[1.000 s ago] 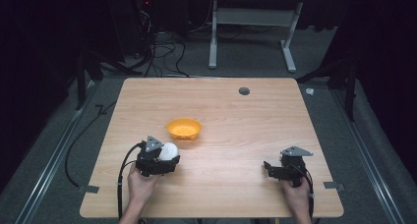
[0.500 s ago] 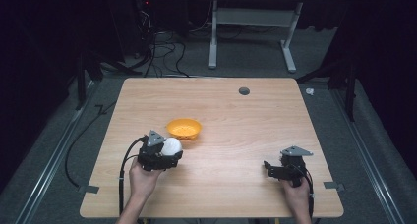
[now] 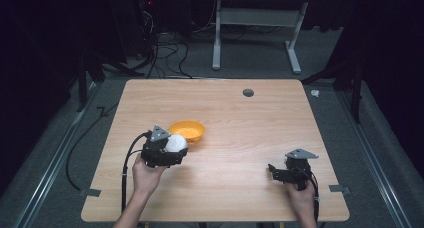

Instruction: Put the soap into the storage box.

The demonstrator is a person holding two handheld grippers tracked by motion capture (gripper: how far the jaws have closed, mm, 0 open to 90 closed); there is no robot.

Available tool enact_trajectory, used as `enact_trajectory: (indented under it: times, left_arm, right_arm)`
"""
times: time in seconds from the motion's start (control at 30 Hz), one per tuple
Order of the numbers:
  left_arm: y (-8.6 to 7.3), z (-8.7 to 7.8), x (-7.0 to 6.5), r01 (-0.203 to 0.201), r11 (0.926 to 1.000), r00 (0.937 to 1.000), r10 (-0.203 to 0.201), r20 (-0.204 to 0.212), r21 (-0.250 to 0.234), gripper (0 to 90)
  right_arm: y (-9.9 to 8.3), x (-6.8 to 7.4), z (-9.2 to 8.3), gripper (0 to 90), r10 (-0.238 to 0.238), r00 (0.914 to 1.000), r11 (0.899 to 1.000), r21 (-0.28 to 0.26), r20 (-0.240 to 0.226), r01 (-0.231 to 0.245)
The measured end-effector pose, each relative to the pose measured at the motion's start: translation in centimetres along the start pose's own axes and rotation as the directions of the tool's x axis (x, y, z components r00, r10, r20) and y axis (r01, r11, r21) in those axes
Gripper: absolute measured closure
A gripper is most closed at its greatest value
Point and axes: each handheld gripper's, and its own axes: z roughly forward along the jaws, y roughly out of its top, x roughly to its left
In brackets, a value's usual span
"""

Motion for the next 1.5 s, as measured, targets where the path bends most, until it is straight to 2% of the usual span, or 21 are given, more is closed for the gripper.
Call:
enact_trajectory:
  times: [0.13, 0.27, 0.43, 0.83, 1.03, 1.37, 1.5]
  left_arm:
    - [0.9, 0.0, 0.0, -0.025, 0.9997, 0.9997, 0.025, -0.009, 0.002, 24.6]
    - [1.5, 0.1, 0.1, -0.028, 0.9996, 0.9995, 0.028, -0.013, 0.007, 24.6]
    - [2.0, 0.4, 0.3, -0.017, 0.9998, 0.9999, 0.017, 0.001, 0.01, 24.6]
    - [3.8, 0.9, 0.9, -0.017, 0.9996, 0.9998, 0.018, -0.01, 0.022, 24.6]
    - [4.6, 1.5, 1.3, 0.002, 0.9996, 1.0, -0.002, -0.002, 0.027, 24.6]
    - [5.4, 2.9, 1.6, -0.008, 0.9986, 0.9995, 0.009, -0.032, 0.053, 24.6]
    - [5.5, 3.5, 1.9, 0.006, 0.9982, 0.9992, -0.004, -0.039, 0.06, 24.6]
  right_arm:
    - [0.0, 0.0, 0.0, 17.7, -0.001, 1.0, 1.0, 0.0, 0.0, 0.001]
    - [0.0, 0.0, 0.0, 17.7, 0.0, 1.0, 1.0, -0.002, -0.001, 0.0]
    - [0.0, 0.0, 0.0, 17.7, -0.005, 1.0, 1.0, 0.0, 0.001, 0.005]
    - [0.0, 0.0, 0.0, 17.7, -0.005, 1.0, 1.0, 0.0, 0.001, 0.005]
    - [0.0, 0.0, 0.0, 17.7, -0.003, 1.0, 1.0, -0.001, -0.001, 0.003]
    - [0.0, 0.0, 0.0, 17.7, -0.001, 1.0, 1.0, 0.0, 0.0, 0.001]
    - [0.0, 0.0, 0.0, 17.7, -0.004, 1.0, 1.0, 0.001, 0.002, 0.004]
